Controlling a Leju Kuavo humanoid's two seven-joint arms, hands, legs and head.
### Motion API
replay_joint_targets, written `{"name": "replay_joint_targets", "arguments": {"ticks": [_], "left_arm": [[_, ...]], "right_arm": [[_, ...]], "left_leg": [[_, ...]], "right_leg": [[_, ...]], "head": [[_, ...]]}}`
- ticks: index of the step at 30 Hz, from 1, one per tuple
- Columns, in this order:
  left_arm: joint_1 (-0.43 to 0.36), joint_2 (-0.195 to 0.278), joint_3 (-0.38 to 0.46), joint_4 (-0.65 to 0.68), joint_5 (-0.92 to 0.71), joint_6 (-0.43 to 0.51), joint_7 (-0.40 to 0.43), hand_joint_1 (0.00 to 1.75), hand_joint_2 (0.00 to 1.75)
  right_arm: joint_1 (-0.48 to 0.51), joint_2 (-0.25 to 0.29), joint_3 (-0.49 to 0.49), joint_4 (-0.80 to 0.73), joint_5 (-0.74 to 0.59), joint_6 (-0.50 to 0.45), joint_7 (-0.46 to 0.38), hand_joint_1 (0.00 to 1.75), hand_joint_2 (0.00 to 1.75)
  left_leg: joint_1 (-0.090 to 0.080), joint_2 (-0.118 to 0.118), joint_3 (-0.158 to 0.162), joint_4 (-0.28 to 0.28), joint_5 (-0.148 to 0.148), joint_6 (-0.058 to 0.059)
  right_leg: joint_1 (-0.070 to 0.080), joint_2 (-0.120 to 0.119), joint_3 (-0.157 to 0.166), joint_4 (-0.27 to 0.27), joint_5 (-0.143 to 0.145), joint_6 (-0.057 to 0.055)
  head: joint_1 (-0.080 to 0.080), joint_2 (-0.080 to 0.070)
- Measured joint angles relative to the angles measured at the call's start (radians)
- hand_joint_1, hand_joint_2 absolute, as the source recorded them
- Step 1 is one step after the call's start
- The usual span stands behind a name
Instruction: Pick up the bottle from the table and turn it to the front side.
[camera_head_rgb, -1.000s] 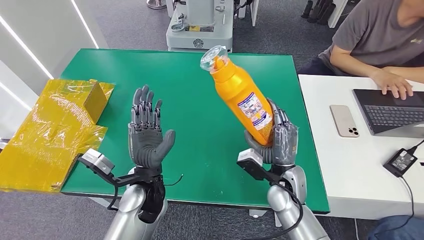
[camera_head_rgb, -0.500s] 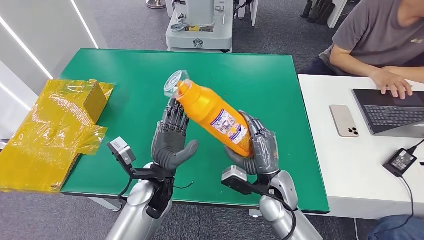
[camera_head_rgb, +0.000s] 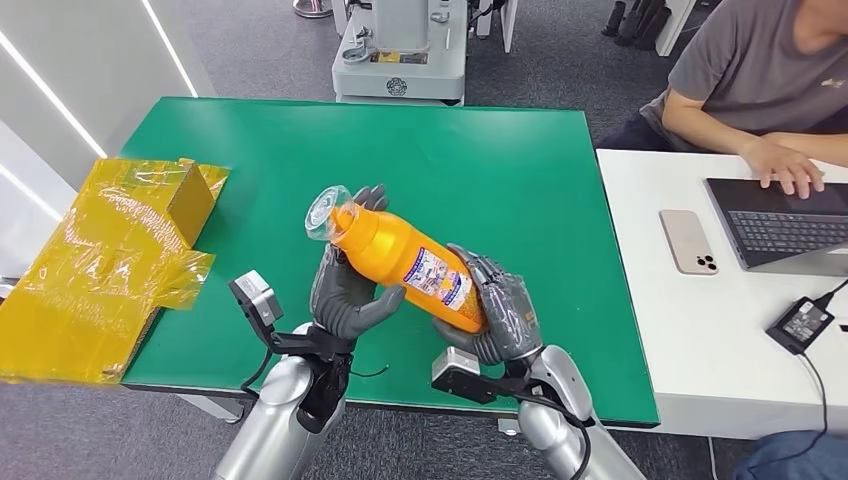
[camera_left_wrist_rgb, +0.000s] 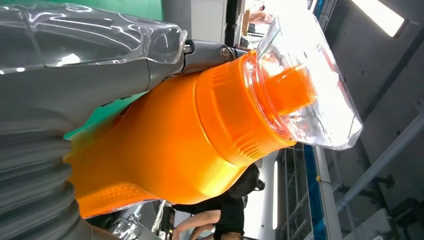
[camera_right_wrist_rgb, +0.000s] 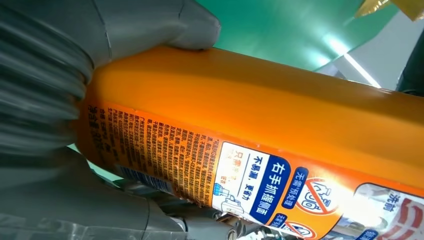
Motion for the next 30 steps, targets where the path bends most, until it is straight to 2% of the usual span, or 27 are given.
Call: {"name": "replay_joint_targets", "arguments": {"ticks": [15, 23, 30], "left_arm": [[-0.001, 0.002, 0.021, 0.029, 0.001, -0.004, -0.008, 0.0, 1.75], [-0.001, 0.003, 0.023, 0.042, -0.011, 0.015, -0.024, 0.0, 1.75], [-0.001, 0.003, 0.023, 0.043, -0.02, 0.029, -0.024, 0.0, 1.75]], "right_arm": [[-0.028, -0.009, 0.028, 0.037, 0.006, 0.191, -0.019, 1.75, 1.75], [-0.034, -0.014, 0.029, 0.055, 0.02, 0.254, -0.017, 1.75, 1.75], [-0.039, -0.015, 0.03, 0.062, 0.034, 0.269, -0.012, 1.75, 1.75]], "left_leg": [[0.0, 0.0, 0.0, 0.0, 0.0, 0.0], [0.0, 0.0, 0.0, 0.0, 0.0, 0.0], [0.0, 0.0, 0.0, 0.0, 0.0, 0.0]], "right_leg": [[0.0, 0.0, 0.0, 0.0, 0.0, 0.0], [0.0, 0.0, 0.0, 0.0, 0.0, 0.0], [0.0, 0.0, 0.0, 0.0, 0.0, 0.0]], "head": [[0.0, 0.0], [0.0, 0.0], [0.0, 0.0]]}}
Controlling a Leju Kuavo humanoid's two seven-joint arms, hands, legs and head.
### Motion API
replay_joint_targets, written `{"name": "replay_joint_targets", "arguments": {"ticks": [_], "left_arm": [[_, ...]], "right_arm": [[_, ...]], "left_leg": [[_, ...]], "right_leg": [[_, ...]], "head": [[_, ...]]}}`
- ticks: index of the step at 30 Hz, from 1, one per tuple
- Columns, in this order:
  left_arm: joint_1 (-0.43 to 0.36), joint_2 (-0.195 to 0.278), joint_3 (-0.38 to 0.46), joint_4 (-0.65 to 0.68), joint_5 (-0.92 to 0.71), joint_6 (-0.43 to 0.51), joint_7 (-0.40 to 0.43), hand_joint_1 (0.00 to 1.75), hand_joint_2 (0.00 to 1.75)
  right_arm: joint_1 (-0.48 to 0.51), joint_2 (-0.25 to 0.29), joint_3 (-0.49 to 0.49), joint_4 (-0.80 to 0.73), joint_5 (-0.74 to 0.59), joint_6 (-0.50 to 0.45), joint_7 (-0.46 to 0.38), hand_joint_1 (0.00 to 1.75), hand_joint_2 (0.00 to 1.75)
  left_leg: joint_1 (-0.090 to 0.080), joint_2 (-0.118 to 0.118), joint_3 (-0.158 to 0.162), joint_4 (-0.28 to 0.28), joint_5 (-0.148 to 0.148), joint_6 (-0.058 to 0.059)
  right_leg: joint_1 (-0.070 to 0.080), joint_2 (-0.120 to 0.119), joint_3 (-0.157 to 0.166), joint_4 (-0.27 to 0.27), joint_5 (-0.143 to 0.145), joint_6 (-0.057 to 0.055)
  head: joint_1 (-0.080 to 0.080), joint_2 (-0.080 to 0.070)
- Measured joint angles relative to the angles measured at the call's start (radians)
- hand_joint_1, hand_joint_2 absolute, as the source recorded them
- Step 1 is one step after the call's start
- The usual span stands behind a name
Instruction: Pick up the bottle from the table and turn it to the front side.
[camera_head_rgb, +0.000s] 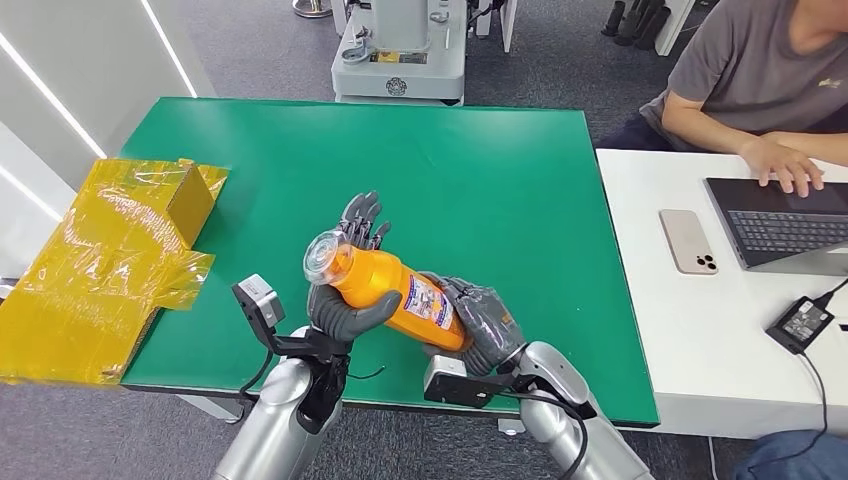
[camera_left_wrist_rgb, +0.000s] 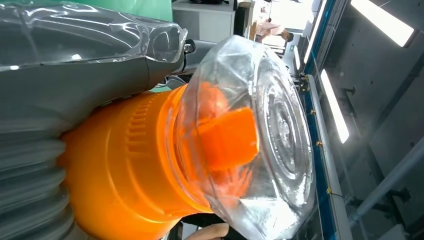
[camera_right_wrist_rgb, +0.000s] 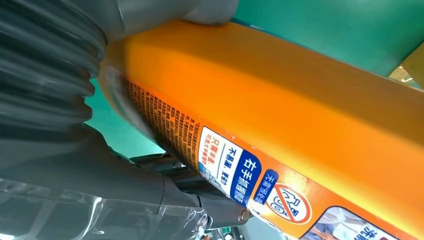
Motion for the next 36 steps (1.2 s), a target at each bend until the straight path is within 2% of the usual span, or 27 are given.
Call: {"name": "replay_joint_targets", "arguments": {"ticks": [4, 5, 8, 9, 32, 36], "left_arm": [[0.001, 0.0, 0.0, 0.0, -0.005, 0.01, 0.003, 0.01, 1.75], [0.002, 0.0, 0.0, 0.0, -0.006, 0.013, 0.003, 0.38, 1.75], [0.004, 0.0, 0.001, 0.0, -0.011, 0.022, 0.003, 1.68, 1.75], [0.005, 0.0, 0.002, 0.0, -0.014, 0.026, 0.001, 1.75, 1.75], [0.011, -0.004, 0.004, -0.019, -0.023, 0.049, -0.012, 1.75, 1.75], [0.011, -0.006, 0.004, -0.02, -0.024, 0.054, -0.012, 1.75, 1.75]], "right_arm": [[-0.004, -0.001, 0.0, 0.003, 0.006, 0.013, 0.005, 1.75, 1.75], [-0.006, -0.001, 0.0, 0.004, 0.009, 0.016, 0.005, 1.75, 1.75], [-0.012, -0.001, 0.0, 0.01, 0.014, 0.021, 0.006, 1.75, 1.75], [-0.013, -0.002, 0.0, 0.011, 0.015, 0.022, 0.008, 1.75, 1.75], [-0.007, -0.003, -0.002, 0.018, 0.032, 0.022, 0.032, 1.75, 1.75], [-0.005, -0.003, -0.002, 0.014, 0.03, 0.005, 0.042, 0.02, 1.75]], "left_leg": [[0.0, 0.0, 0.0, 0.0, 0.0, 0.0], [0.0, 0.0, 0.0, 0.0, 0.0, 0.0], [0.0, 0.0, 0.0, 0.0, 0.0, 0.0], [0.0, 0.0, 0.0, 0.0, 0.0, 0.0], [0.0, 0.0, 0.0, 0.0, 0.0, 0.0], [0.0, 0.0, 0.0, 0.0, 0.0, 0.0]], "right_leg": [[0.0, 0.0, 0.0, 0.0, 0.0, 0.0], [0.0, 0.0, 0.0, 0.0, 0.0, 0.0], [0.0, 0.0, 0.0, 0.0, 0.0, 0.0], [0.0, 0.0, 0.0, 0.0, 0.0, 0.0], [0.0, 0.0, 0.0, 0.0, 0.0, 0.0], [0.0, 0.0, 0.0, 0.0, 0.0, 0.0]], "head": [[0.0, 0.0], [0.0, 0.0], [0.0, 0.0], [0.0, 0.0], [0.0, 0.0], [0.0, 0.0]]}}
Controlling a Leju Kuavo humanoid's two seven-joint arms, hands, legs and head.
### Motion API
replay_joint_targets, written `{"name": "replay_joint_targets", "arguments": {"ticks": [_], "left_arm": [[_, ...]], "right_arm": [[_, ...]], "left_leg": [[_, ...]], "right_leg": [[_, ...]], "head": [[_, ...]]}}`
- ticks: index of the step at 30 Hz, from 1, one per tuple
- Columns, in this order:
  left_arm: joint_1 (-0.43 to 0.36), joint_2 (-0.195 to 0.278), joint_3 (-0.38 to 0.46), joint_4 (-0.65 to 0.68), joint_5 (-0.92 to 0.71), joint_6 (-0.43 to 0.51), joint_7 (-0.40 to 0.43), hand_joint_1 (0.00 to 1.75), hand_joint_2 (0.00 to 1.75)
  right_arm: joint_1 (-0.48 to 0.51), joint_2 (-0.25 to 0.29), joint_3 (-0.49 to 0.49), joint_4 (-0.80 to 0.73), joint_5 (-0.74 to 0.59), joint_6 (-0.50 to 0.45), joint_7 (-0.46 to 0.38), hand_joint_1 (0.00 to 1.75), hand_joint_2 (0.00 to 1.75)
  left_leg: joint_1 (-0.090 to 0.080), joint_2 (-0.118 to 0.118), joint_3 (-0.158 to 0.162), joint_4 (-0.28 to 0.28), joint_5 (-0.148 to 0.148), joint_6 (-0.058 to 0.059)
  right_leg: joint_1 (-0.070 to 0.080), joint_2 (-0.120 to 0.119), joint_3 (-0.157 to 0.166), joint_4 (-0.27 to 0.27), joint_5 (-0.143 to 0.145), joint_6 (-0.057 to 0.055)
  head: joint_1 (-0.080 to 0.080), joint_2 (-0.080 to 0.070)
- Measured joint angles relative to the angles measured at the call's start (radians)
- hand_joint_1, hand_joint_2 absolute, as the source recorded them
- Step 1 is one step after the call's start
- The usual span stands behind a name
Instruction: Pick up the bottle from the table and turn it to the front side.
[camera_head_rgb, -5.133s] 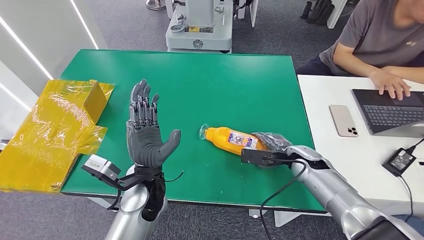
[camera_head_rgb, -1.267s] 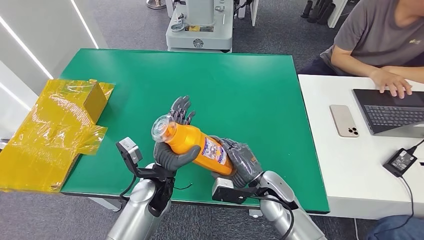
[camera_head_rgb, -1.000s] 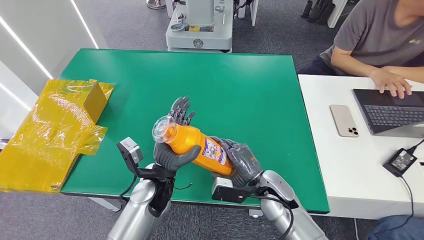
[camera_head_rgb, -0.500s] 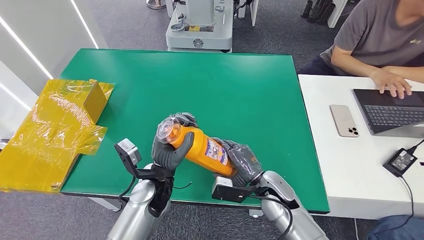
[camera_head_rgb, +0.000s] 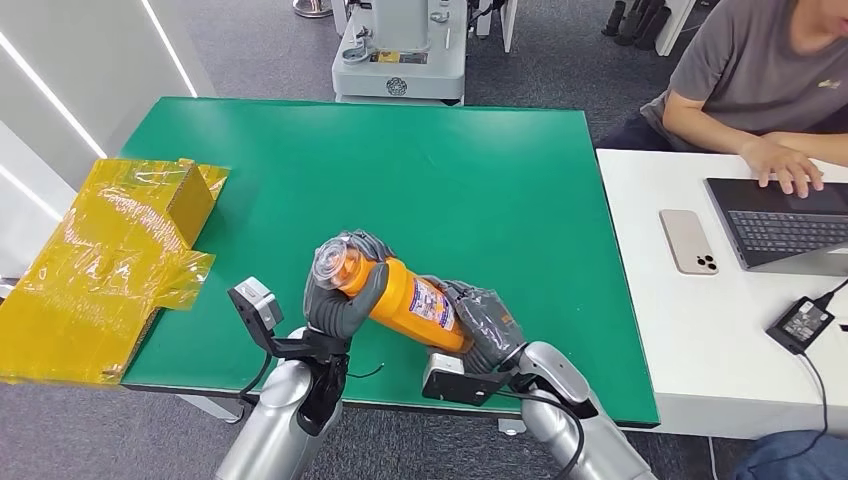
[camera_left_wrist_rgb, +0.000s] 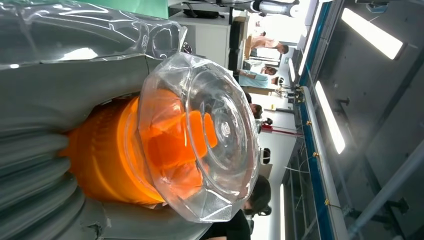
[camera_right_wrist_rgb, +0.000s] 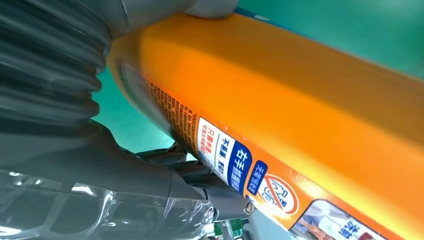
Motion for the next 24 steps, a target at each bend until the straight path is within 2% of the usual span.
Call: {"name": "replay_joint_targets", "arguments": {"ticks": [10, 17, 24], "left_arm": [[-0.001, 0.0, 0.0, -0.008, 0.008, 0.025, 0.0, 1.75, 1.75], [0.002, -0.004, 0.0, -0.022, 0.023, 0.055, 0.0, 1.75, 1.75], [0.01, -0.002, 0.002, -0.022, 0.039, 0.111, -0.009, 1.75, 1.75]], "right_arm": [[0.047, 0.027, -0.007, -0.075, -0.104, -0.145, 0.026, 0.0, 1.75], [0.104, 0.093, -0.016, -0.172, -0.277, -0.319, -0.027, 0.0, 1.75], [0.17, 0.138, -0.011, -0.294, -0.385, -0.403, -0.078, 0.0, 1.75]], "left_leg": [[0.0, 0.0, 0.0, 0.0, 0.0, 0.0], [0.0, 0.0, 0.0, 0.0, 0.0, 0.0], [0.0, 0.0, 0.0, 0.0, 0.0, 0.0]], "right_leg": [[0.0, 0.0, 0.0, 0.0, 0.0, 0.0], [0.0, 0.0, 0.0, 0.0, 0.0, 0.0], [0.0, 0.0, 0.0, 0.0, 0.0, 0.0]], "head": [[0.0, 0.0], [0.0, 0.0], [0.0, 0.0]]}}
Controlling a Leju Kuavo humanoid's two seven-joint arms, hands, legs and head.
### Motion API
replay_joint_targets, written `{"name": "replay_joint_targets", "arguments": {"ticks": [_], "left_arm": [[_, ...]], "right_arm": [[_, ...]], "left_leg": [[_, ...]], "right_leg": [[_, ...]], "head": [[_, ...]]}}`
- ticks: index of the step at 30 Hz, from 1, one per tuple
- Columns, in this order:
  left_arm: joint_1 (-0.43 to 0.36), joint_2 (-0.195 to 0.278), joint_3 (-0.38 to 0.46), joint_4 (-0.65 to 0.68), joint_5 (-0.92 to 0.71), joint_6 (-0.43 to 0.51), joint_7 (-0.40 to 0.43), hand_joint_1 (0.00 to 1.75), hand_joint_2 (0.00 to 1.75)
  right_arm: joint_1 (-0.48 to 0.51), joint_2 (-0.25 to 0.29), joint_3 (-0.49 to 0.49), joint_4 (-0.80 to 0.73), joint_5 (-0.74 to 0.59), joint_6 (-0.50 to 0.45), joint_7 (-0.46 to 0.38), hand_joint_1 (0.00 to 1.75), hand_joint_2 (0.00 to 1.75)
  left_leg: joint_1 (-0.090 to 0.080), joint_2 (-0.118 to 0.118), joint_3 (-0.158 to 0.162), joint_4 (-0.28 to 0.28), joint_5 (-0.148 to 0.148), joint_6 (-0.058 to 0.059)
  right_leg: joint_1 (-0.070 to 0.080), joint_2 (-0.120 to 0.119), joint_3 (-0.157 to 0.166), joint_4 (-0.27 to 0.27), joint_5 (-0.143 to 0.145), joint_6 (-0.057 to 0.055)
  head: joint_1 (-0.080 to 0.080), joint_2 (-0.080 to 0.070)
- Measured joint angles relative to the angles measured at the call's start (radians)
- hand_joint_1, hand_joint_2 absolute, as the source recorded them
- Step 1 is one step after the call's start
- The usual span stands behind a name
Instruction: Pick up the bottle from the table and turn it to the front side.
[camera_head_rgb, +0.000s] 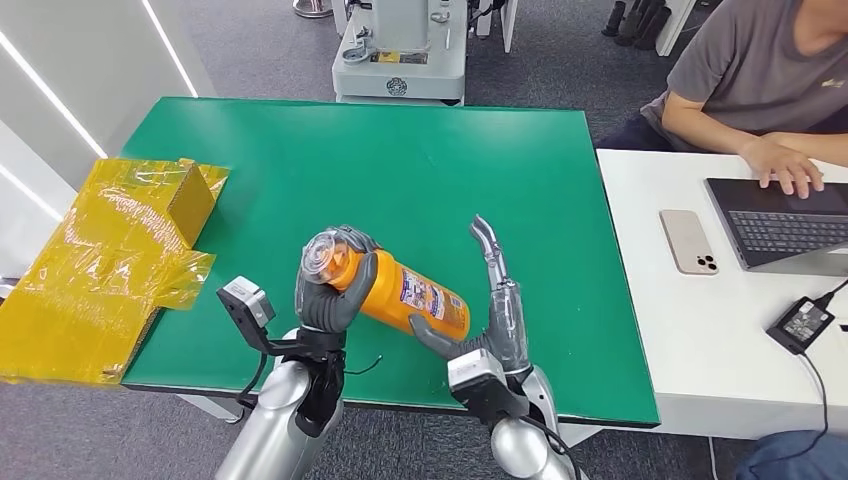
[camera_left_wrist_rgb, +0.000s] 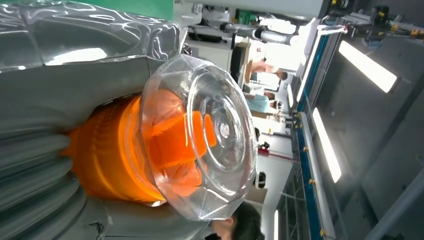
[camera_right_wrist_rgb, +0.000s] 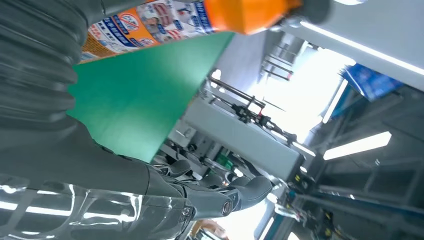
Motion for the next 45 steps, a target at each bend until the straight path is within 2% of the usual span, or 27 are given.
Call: {"name": "replay_joint_targets", "arguments": {"ticks": [8, 16, 19, 24, 30, 35, 38, 42, 45], "left_arm": [[0.001, 0.021, 0.04, -0.026, -0.045, 0.075, -0.015, 1.75, 1.75], [0.004, 0.068, 0.093, -0.127, -0.269, 0.199, -0.011, 1.75, 1.75], [-0.009, 0.108, 0.109, -0.167, -0.397, 0.271, 0.005, 1.75, 1.75], [-0.035, 0.183, 0.14, -0.244, -0.47, 0.247, 0.007, 1.75, 1.75], [-0.036, 0.212, 0.144, -0.277, -0.49, 0.248, 0.005, 1.75, 1.75], [-0.041, 0.242, 0.146, -0.287, -0.584, 0.291, 0.007, 1.75, 1.75], [-0.06, 0.286, 0.148, -0.287, -0.654, 0.299, 0.037, 1.75, 1.75], [-0.12, 0.394, 0.148, -0.245, -0.829, 0.321, 0.112, 1.75, 1.75], [-0.165, 0.462, 0.148, -0.184, -0.96, 0.342, 0.134, 1.75, 1.75]], "right_arm": [[0.076, 0.02, 0.003, -0.135, -0.047, -0.043, -0.052, 0.0, 1.75], [0.109, 0.02, 0.001, -0.188, -0.063, -0.033, -0.075, 0.0, 1.75], [0.11, 0.02, 0.001, -0.186, -0.092, -0.01, -0.087, 0.0, 1.75], [0.108, 0.02, 0.001, -0.17, -0.128, 0.013, -0.112, 0.0, 1.75], [0.106, 0.02, 0.001, -0.162, -0.132, 0.015, -0.115, 0.0, 1.75], [0.106, 0.02, 0.002, -0.162, -0.132, 0.012, -0.121, 0.0, 1.75], [0.107, 0.02, 0.002, -0.163, -0.135, 0.007, -0.133, 0.0, 1.75], [0.117, 0.02, 0.002, -0.17, -0.134, -0.002, -0.141, 0.0, 1.75], [0.13, 0.019, 0.002, -0.181, -0.132, 0.003, -0.147, 0.0, 1.75]], "left_leg": [[0.0, 0.0, 0.0, 0.0, 0.0, 0.0], [0.0, 0.0, 0.0, 0.0, 0.0, 0.0], [0.0, 0.001, 0.0, 0.0, 0.0, 0.0], [0.0, 0.0, 0.0, -0.001, 0.001, -0.001], [0.0, 0.0, 0.0, -0.001, 0.001, -0.001], [0.0, 0.0, 0.0, -0.001, 0.001, -0.001], [0.0, 0.0, 0.0, -0.001, 0.001, -0.001], [0.001, 0.002, 0.002, -0.001, 0.001, -0.002], [0.001, 0.003, 0.002, -0.001, 0.002, -0.002]], "right_leg": [[0.0, 0.0, 0.0, 0.0, 0.0, 0.0], [0.0, 0.0, 0.0, 0.0, 0.0, 0.0], [0.0, 0.001, 0.0, 0.0, 0.0, 0.0], [0.0, 0.0, 0.0, 0.001, 0.0, 0.0], [0.0, 0.0, 0.0, 0.001, 0.0, 0.0], [0.0, 0.0, 0.0, 0.0, 0.0, 0.0], [0.0, 0.0, 0.0, 0.001, 0.0, 0.0], [0.0, 0.002, -0.001, 0.002, 0.0, -0.001], [0.001, 0.002, -0.001, 0.002, 0.0, -0.001]], "head": [[0.0, 0.0], [0.0, 0.0], [0.0, 0.0], [0.0, 0.0], [0.0, 0.0], [0.0, 0.0], [0.0, 0.0], [0.0, 0.0], [0.0, 0.0]]}}
